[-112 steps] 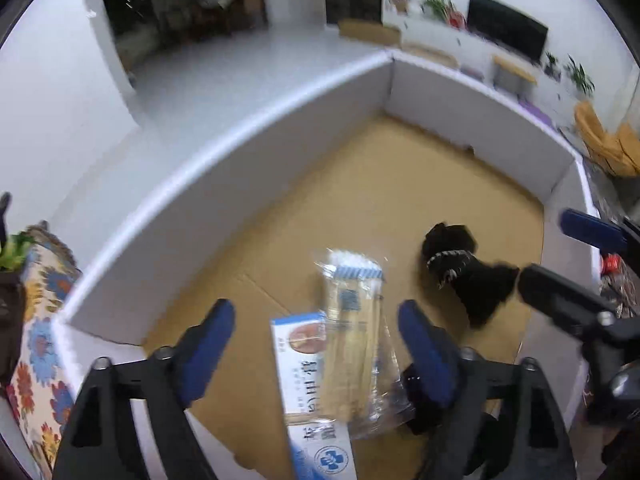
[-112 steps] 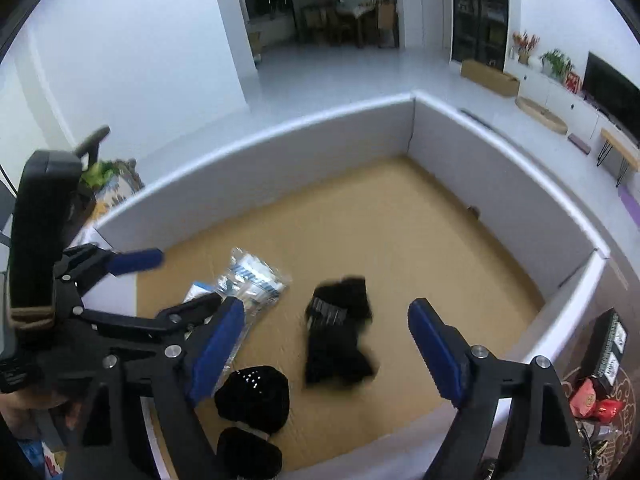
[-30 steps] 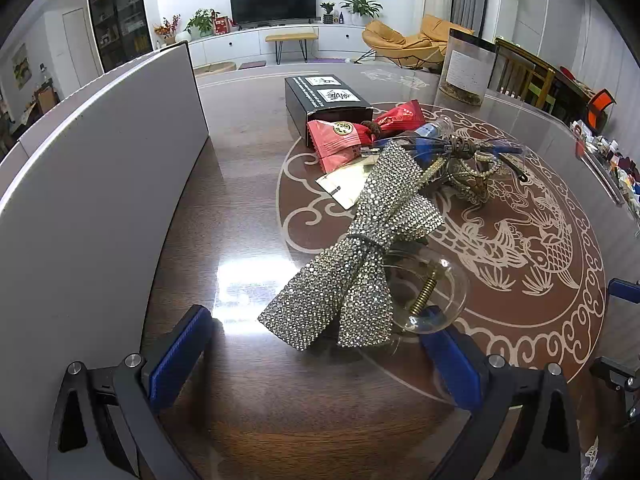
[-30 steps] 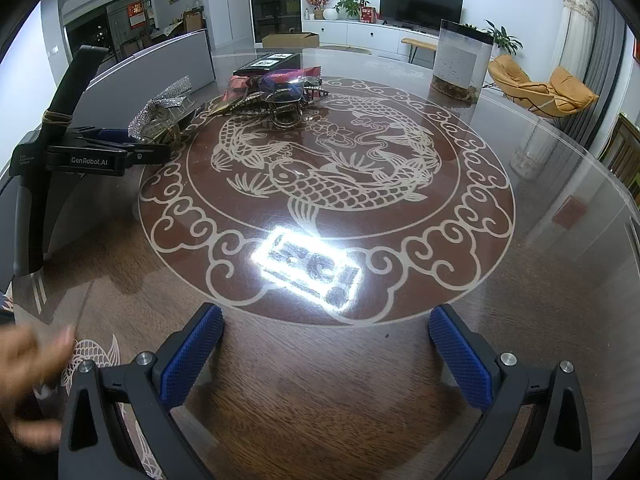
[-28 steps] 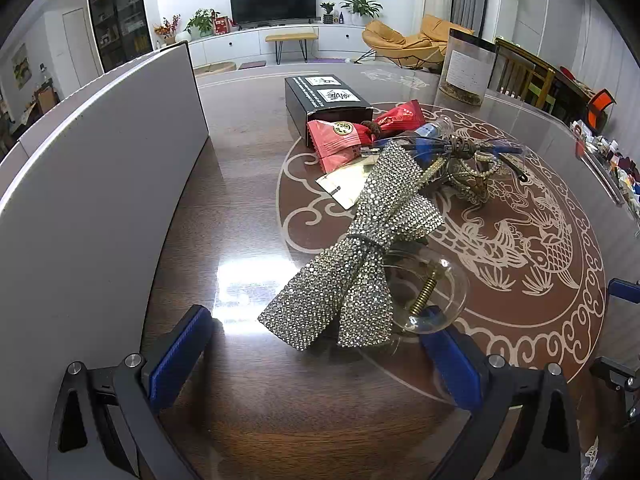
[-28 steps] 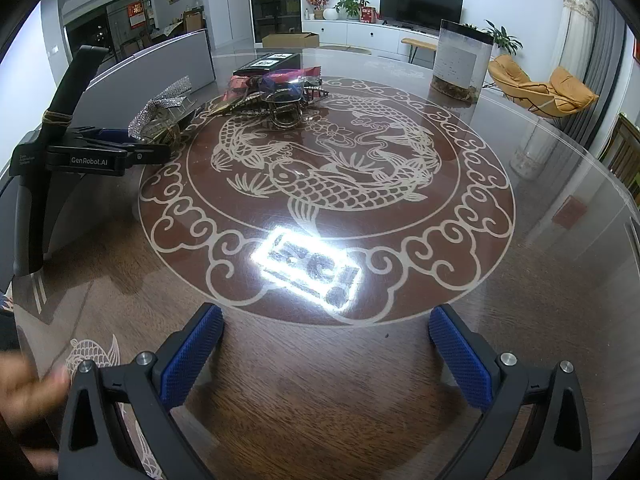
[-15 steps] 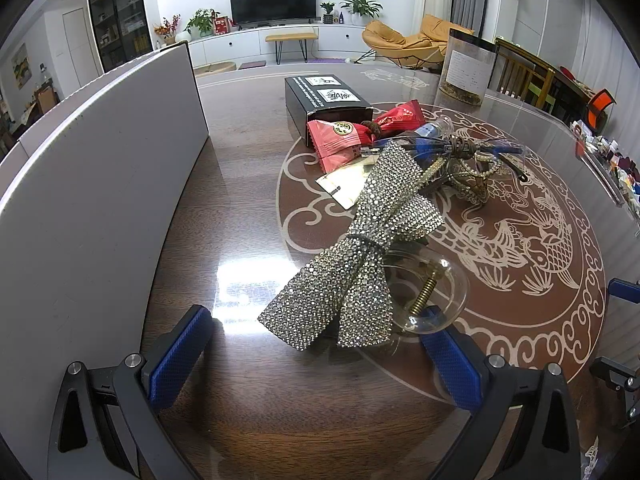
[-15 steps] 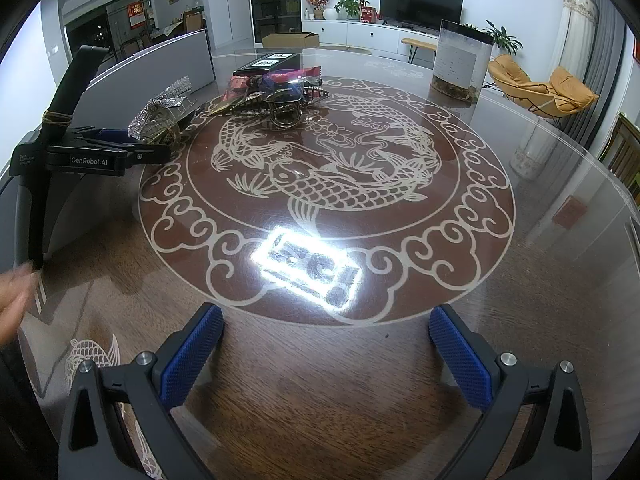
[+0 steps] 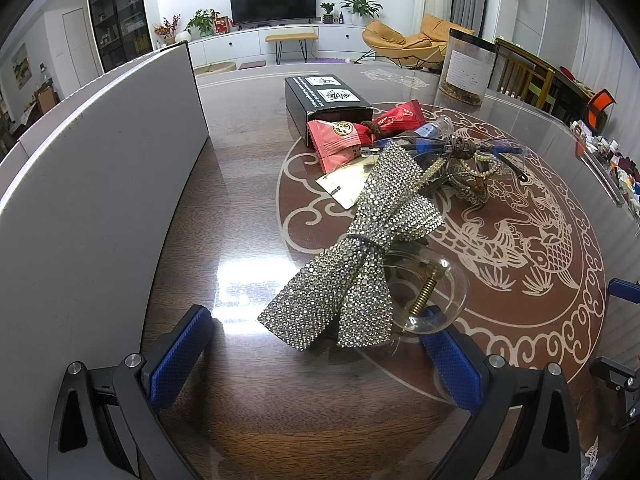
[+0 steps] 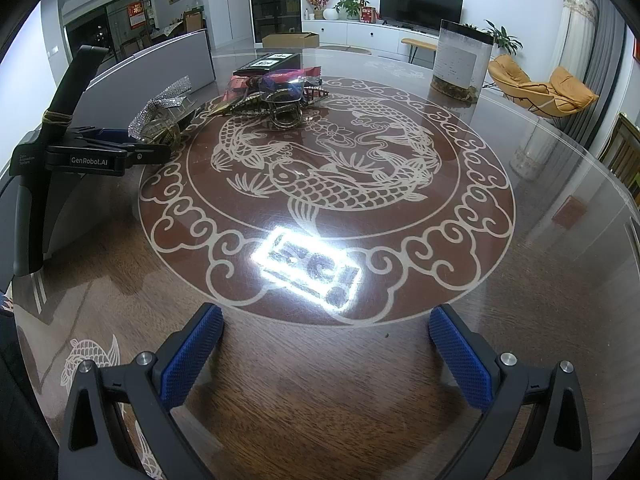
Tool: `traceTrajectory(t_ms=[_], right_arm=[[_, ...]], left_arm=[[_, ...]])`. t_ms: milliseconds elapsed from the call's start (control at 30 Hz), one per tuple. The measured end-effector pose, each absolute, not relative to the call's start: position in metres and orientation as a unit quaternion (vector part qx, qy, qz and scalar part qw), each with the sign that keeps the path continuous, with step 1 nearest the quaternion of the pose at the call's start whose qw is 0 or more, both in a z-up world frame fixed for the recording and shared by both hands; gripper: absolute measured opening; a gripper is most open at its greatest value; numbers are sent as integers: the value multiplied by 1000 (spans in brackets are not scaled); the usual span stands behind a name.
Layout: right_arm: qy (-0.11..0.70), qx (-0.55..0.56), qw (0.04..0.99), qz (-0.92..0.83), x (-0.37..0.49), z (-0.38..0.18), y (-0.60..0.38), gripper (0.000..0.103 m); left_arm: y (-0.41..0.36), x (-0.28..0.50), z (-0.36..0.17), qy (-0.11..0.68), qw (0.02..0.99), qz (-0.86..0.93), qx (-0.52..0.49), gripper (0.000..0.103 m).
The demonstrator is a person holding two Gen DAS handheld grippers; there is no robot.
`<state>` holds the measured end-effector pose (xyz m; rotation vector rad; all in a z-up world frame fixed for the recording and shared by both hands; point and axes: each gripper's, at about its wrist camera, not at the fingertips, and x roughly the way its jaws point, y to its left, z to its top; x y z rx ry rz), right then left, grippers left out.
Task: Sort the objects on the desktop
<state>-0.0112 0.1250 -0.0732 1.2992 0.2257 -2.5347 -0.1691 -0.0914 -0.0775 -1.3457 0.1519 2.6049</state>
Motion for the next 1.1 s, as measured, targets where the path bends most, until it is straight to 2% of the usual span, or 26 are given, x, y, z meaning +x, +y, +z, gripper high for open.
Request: traceTrajectory(t_ms=[1100], right_arm=[[78, 450, 142, -878, -12, -74, 125, 103]], left_arm=[[-92, -168, -78, 51, 103, 883, -456, 103]])
